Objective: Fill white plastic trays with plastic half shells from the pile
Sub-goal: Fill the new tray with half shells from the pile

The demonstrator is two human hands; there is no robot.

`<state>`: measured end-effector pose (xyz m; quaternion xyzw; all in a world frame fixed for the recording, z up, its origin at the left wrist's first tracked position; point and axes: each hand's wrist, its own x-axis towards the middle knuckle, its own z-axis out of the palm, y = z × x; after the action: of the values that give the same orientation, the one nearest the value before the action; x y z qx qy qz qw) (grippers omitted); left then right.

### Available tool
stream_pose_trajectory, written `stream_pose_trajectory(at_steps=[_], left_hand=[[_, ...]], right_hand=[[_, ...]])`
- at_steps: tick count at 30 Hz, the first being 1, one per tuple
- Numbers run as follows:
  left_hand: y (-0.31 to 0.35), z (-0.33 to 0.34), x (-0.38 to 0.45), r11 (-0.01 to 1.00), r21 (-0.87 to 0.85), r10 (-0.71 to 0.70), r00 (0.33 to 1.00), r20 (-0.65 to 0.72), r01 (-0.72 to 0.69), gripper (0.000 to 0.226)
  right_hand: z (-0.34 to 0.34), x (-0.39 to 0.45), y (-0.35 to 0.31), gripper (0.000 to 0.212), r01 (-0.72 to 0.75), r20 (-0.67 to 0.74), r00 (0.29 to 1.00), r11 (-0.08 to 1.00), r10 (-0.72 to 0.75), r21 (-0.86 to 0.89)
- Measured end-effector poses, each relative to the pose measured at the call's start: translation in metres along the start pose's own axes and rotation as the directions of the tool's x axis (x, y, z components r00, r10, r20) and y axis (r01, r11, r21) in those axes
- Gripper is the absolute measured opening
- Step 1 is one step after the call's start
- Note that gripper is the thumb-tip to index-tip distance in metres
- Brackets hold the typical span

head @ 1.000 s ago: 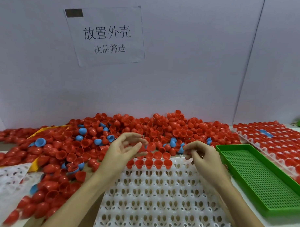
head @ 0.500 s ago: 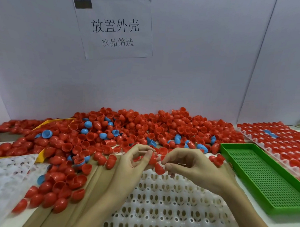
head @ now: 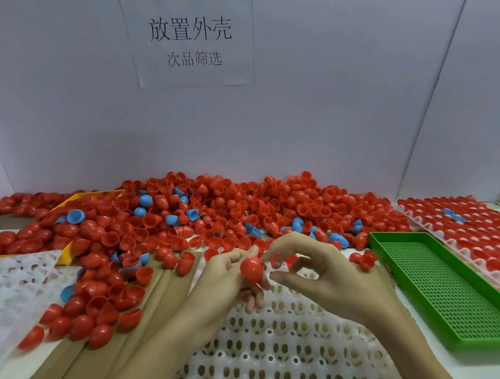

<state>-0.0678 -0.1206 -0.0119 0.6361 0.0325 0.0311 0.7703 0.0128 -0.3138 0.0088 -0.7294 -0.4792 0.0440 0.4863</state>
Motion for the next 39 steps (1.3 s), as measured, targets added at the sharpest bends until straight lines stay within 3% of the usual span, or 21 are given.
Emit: stream_pose_trajectory(at_steps=[4,11,14,18,22,25,27,31,35,39], left_hand=[[-0.003,0.005,-0.002,0.991,0.129,-0.044,0.999,-0.02,0.047,0.06],[-0.002,0.01,-0.002,0.984,0.149,-0.099,0.995,-0.021,0.101,0.043],[0.002,0.009,-0.003,0.994,0.105,-0.001,0.999,-0.052,0.006,0.04],[0.003,0.009,-0.003,0.973,0.194,0.122,0.992,0.037,-0.127,0.027],[0.0,0.007,-0.002,0.985,0.134,0.109,0.994,0.006,-0.109,0.032],[0.001,0.003,0.0,0.992,0.065,0.106,0.994,0.005,-0.106,0.032],[0.0,0.002,0.001,0.99,0.073,0.115,0.99,0.075,-0.121,0.035],[0.0,0.003,-0.003,0.963,0.194,0.151,0.972,0.177,-0.185,0.051],[0.002,0.003,-0.007,0.922,0.307,0.172,0.96,0.221,-0.236,0.061],[0.001,0.0,-0.007,0.922,0.341,0.11,0.968,0.226,-0.185,0.059]], right_hand=[[0.004,-0.002,-0.004,0.029,0.012,0.027,1.0,1.0,-0.012,-0.005],[0.016,0.0,0.0,0.031,-0.043,-0.013,0.999,0.998,0.043,-0.038],[0.009,0.0,0.003,0.036,-0.067,-0.058,0.996,0.995,0.063,-0.07],[0.005,-0.001,0.006,0.04,-0.088,-0.077,0.993,0.994,0.084,-0.057],[0.0,-0.001,0.002,0.035,-0.097,-0.046,0.994,0.993,0.1,0.069],[-0.005,0.001,0.002,0.027,-0.093,-0.183,0.976,0.983,0.122,0.16],[-0.007,0.001,0.005,0.022,-0.106,-0.229,0.966,0.99,0.124,0.087],[-0.002,0.0,0.011,0.014,-0.135,-0.091,0.987,0.991,0.134,0.0],[-0.004,-0.002,0.012,0.02,-0.143,-0.023,0.99,0.988,0.142,-0.051],[0.0,-0.003,0.012,0.032,-0.06,-0.029,0.998,0.975,0.055,-0.213]])
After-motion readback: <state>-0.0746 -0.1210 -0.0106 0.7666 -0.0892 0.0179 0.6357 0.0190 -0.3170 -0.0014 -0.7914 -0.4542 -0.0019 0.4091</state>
